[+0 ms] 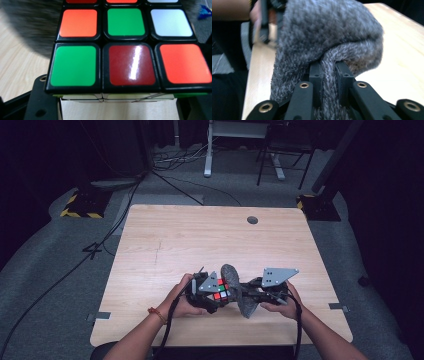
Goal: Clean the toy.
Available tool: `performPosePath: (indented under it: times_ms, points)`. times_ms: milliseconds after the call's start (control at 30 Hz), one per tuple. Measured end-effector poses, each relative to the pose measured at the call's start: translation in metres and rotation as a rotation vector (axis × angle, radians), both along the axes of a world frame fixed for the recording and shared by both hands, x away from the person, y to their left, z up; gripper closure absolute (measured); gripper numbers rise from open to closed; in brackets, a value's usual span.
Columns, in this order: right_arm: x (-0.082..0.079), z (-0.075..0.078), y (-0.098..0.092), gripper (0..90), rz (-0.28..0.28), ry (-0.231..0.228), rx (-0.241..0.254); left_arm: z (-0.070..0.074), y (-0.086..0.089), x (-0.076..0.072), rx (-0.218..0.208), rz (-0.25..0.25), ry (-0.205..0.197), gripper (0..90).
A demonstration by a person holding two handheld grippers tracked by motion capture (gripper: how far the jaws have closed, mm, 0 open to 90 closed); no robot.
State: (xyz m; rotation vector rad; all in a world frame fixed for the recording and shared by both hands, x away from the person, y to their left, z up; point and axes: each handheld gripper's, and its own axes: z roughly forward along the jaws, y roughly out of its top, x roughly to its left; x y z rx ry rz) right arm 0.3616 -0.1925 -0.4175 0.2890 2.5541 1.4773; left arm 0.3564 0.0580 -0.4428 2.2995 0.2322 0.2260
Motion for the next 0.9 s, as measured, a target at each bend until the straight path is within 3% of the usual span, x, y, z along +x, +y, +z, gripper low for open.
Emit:
performPosePath:
  times_ms: [100, 200, 300, 533, 633, 733, 900]
  points:
    - [0.002, -0.002, 0.000, 78.3, -0.014, 0.001, -0.022, 0.000, -0.004, -0.003, 0.014, -0.016, -0.011, 33.6]
    - [0.007, -0.011, 0.002, 78.3, -0.007, 0.021, -0.101, 0.001, -0.004, -0.004, 0.011, -0.022, -0.024, 33.5]
    - [0.009, -0.018, 0.005, 78.3, 0.003, 0.044, -0.135, 0.003, -0.002, -0.004, -0.002, -0.009, -0.019, 33.5]
    - [0.005, -0.019, 0.008, 78.5, 0.068, 0.085, -0.167, 0.002, 0.002, 0.001, 0.012, 0.006, -0.014, 33.4]
    - [0.003, -0.015, 0.007, 78.5, 0.090, 0.078, -0.152, 0.000, 0.005, 0.004, 0.010, 0.018, 0.002, 33.5]
    - [0.001, -0.010, 0.005, 78.4, 0.090, 0.067, -0.102, -0.004, 0.005, 0.006, 0.023, 0.025, 0.018, 33.5]
    - [0.000, -0.003, 0.000, 78.4, 0.043, 0.037, -0.019, -0.005, -0.001, 0.003, 0.018, 0.005, 0.029, 33.5]
